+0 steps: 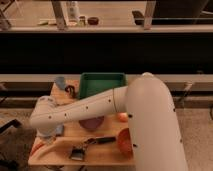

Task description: Place pepper in table surface

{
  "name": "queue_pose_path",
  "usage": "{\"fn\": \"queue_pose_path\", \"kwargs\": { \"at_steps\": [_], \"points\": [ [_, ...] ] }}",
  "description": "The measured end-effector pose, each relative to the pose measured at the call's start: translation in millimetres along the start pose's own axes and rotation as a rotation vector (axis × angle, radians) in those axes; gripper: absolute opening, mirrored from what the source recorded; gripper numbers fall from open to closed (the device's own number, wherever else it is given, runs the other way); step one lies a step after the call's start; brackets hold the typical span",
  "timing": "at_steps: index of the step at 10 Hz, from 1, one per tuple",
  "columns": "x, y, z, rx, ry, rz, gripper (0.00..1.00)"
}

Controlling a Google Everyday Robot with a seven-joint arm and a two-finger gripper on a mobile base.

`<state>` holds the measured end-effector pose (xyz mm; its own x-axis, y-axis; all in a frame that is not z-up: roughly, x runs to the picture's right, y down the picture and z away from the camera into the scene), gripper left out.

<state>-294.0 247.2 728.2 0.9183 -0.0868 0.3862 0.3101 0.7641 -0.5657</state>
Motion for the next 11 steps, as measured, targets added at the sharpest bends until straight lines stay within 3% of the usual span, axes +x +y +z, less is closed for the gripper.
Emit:
{"fn": "queue_pose_path", "kwargs": {
  "at_steps": [2,3,8,11],
  "points": [
    [6.4,0.8,-0.5,-0.001,0.006,0.006,0.75],
    [9.2,0.9,-0.4,-0.001,0.008,0.009,0.8],
    [8.6,2.9,1.5,-0.003,0.012,0.005,0.8],
    [4.1,7.0,0.5,-0.01,-0.01,0.001,0.8]
  ]
}}
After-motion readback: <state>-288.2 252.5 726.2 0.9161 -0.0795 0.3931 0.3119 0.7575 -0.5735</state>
